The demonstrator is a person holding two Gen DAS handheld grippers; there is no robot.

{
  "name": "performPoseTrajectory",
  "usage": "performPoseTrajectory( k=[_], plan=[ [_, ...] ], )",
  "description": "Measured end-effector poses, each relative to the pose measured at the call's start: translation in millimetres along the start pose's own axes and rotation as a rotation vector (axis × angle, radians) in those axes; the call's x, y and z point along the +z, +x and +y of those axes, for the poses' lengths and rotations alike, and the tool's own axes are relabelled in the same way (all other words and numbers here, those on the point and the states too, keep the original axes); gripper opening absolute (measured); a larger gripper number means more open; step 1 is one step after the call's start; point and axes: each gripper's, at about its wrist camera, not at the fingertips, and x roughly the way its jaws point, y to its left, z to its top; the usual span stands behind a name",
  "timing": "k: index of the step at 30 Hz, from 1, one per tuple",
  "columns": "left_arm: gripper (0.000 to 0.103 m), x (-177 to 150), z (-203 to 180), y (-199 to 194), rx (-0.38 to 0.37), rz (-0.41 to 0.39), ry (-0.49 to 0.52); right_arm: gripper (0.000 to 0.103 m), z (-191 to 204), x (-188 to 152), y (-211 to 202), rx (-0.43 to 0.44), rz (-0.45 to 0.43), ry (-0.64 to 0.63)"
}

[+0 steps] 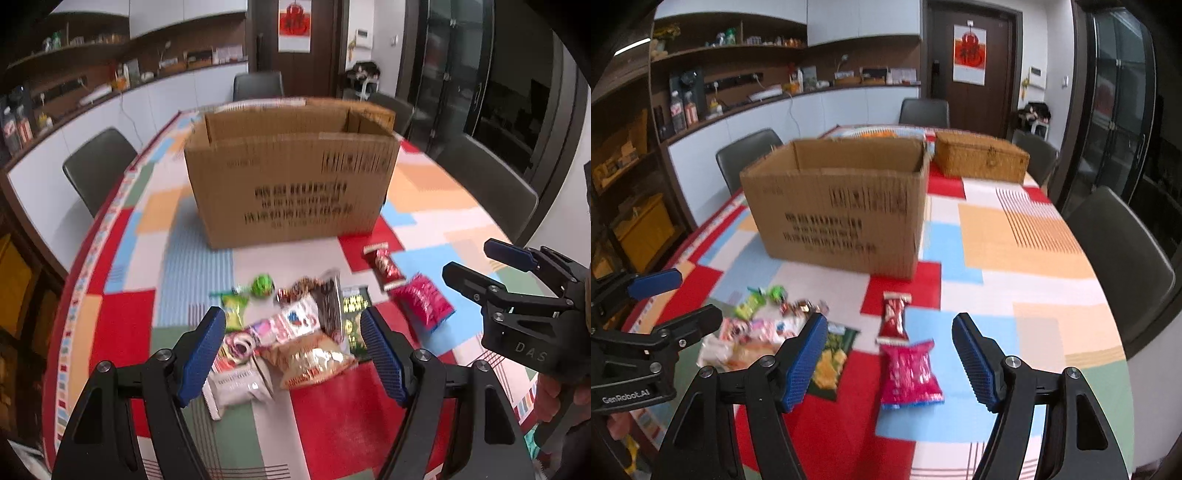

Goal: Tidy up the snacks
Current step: 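Move both tools back from the box to the snack pile, then grasp the pink snack bag with the right tool while the left grasps the gold cookie packet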

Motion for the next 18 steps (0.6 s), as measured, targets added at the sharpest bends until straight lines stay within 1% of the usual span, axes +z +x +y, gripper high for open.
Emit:
performPoseTrajectory(
  k=[5, 10, 15, 18],
  plan=[
    [0.075, -8, -1, 19, 0.005, 0.057, -0.010, 0.071, -6, -12, 21, -0.014, 0.077, 0.024],
    [0.074, -12, 1, 36, 0.024, 0.095, -0.018, 0.071, -11, -22, 42, -0.024, 0.139, 0.030],
    [0.074, -15, 1, 51, -0.005, 0.140, -0.045, 0.071, -14, -28, 57, -0.014, 0.181, 0.039],
    [0.071, -18, 3, 57, -0.024, 0.163, -0.060, 0.071, -16, -29, 63, -0.013, 0.194, 0.049]
  ],
)
